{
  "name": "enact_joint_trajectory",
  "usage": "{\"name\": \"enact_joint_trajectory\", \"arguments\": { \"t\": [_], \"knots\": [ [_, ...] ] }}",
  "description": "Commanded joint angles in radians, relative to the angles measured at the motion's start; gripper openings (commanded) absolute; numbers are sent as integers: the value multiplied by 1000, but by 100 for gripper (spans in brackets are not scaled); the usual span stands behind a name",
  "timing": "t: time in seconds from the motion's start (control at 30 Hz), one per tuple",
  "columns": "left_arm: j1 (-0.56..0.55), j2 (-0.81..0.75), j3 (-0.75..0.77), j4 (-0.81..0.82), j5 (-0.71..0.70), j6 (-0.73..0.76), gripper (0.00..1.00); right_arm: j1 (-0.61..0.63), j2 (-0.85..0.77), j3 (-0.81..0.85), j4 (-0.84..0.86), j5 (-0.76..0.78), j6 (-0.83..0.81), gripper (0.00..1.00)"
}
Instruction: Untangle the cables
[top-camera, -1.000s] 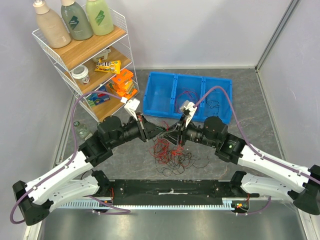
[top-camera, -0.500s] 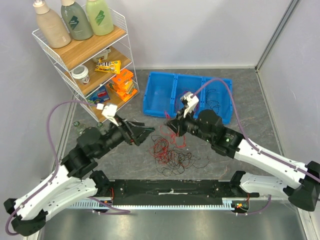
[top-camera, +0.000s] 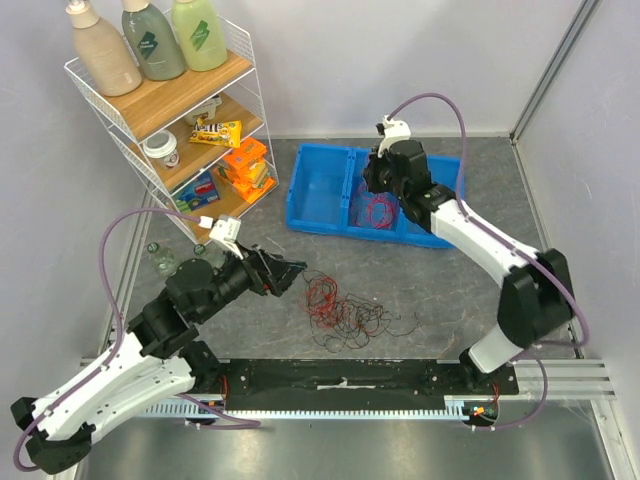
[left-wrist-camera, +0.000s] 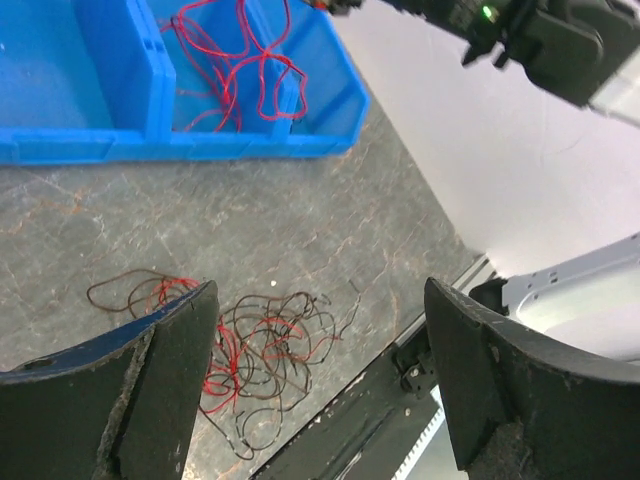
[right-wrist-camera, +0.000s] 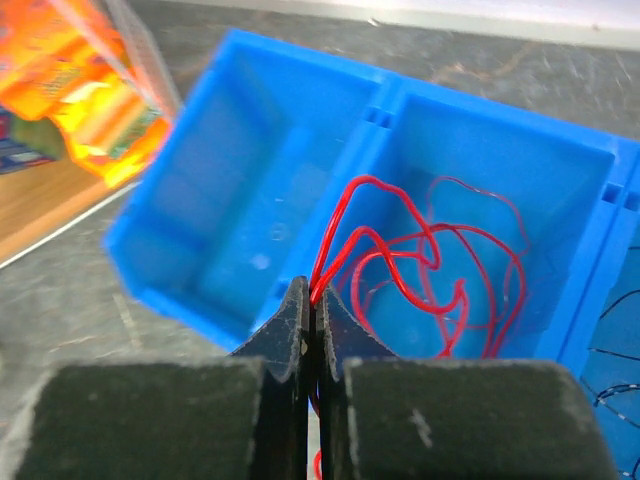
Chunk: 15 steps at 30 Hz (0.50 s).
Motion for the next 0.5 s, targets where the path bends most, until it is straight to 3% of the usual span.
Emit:
{"name": "enact_joint_trajectory", "arguments": {
  "t": [0.0,0.1,0.2,0.23,0.33,0.47],
  "knots": [
    [-1,50,-17,44,48,20,89,-92,141,57,100,-60,-14,0],
    [-1,90,-28,58,77,14,89,-137,256,117,85,-69,-12,7],
    [-3,142,-32,55,114,1,89,-147,342,235,-59,-95,-38,17],
    [-1,163,-34,54,123,-6,89,-144,356,261,-98,-101,-41,25],
    [-3,232,-45,55,142,-27,89,-140,339,277,-187,-123,-40,50],
    [-3,330,-61,57,153,-48,85,-89,224,207,-278,-85,-40,63]
  ]
}}
